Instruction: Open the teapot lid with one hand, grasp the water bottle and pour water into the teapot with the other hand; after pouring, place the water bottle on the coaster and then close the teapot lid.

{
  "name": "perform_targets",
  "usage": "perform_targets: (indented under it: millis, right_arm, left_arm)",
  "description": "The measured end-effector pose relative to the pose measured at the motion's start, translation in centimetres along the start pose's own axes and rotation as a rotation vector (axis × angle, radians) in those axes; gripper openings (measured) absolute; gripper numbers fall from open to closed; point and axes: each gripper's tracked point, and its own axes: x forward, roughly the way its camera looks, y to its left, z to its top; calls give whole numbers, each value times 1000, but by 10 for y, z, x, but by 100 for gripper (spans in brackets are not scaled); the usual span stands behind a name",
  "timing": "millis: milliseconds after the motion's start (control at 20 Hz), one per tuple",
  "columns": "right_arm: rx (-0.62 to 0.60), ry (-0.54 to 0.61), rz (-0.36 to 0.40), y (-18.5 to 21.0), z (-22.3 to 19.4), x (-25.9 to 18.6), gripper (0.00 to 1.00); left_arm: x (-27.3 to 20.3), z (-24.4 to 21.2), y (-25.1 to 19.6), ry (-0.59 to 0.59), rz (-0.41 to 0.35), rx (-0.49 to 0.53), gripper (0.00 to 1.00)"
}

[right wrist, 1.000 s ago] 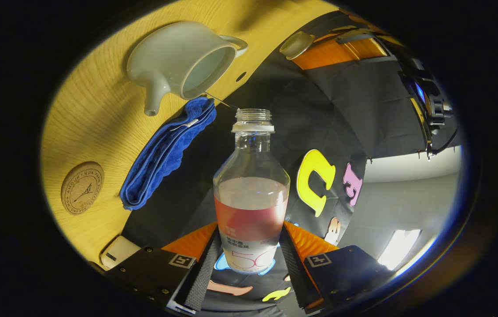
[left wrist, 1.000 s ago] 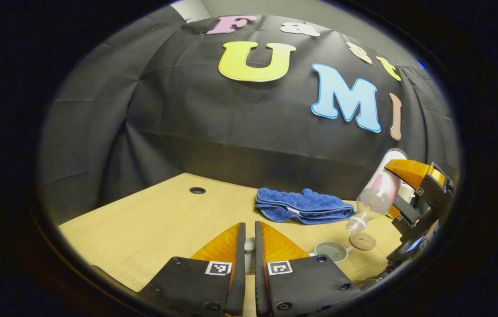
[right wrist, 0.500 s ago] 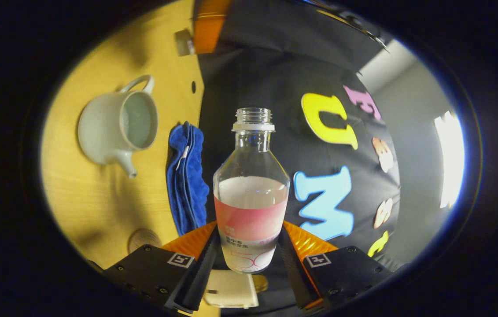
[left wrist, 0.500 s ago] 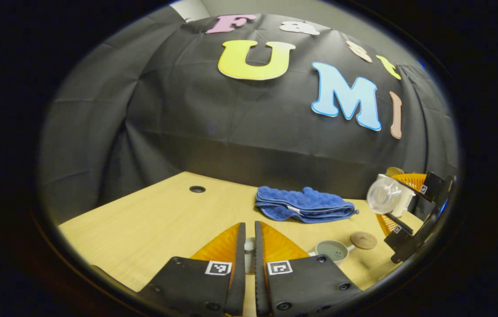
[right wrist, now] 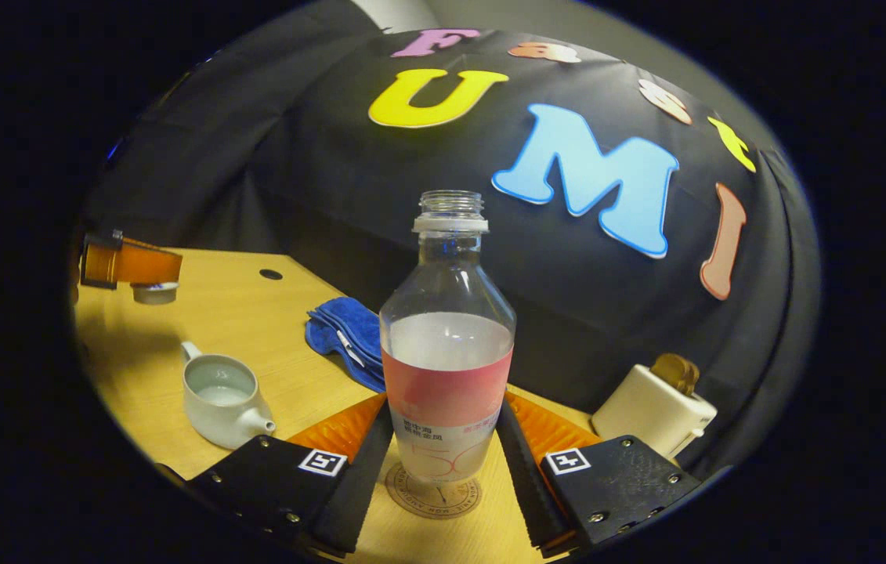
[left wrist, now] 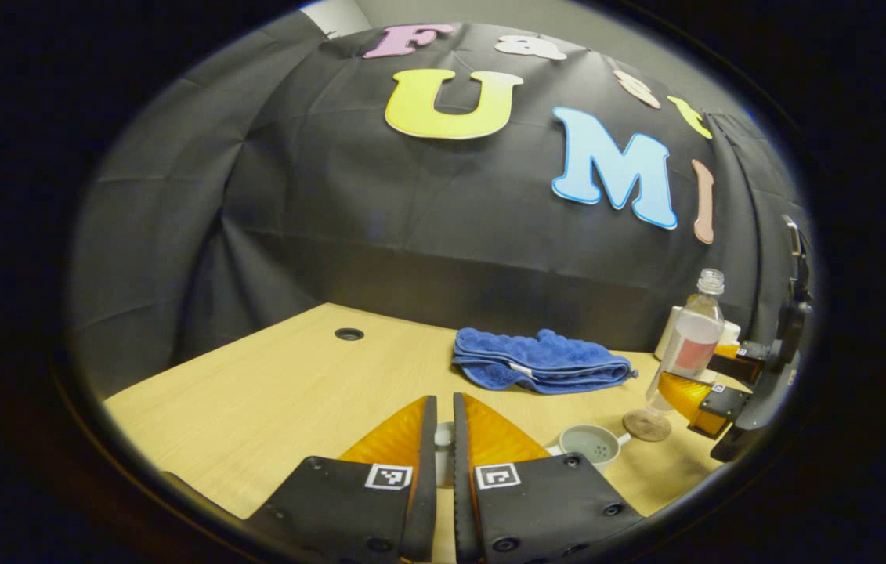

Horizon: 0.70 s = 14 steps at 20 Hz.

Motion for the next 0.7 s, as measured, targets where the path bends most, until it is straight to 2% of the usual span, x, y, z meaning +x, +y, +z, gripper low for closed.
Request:
perform_targets:
  millis: [150, 350, 500, 700]
  right_arm:
    - [139, 46, 2, -10, -21, 6, 77]
    - [253, 82, -5, -20, -45, 9, 77]
    - [293, 79, -7, -24, -50, 10, 77]
    - [278, 81, -12, -21, -51, 11, 77]
  left_arm:
    - [1, -2, 0, 5, 1, 7, 16]
    - [1, -4, -2, 10, 1, 15, 16]
    - [2, -5, -2, 15, 3, 22, 16]
    - [4, -8, -4, 21, 3, 31, 16]
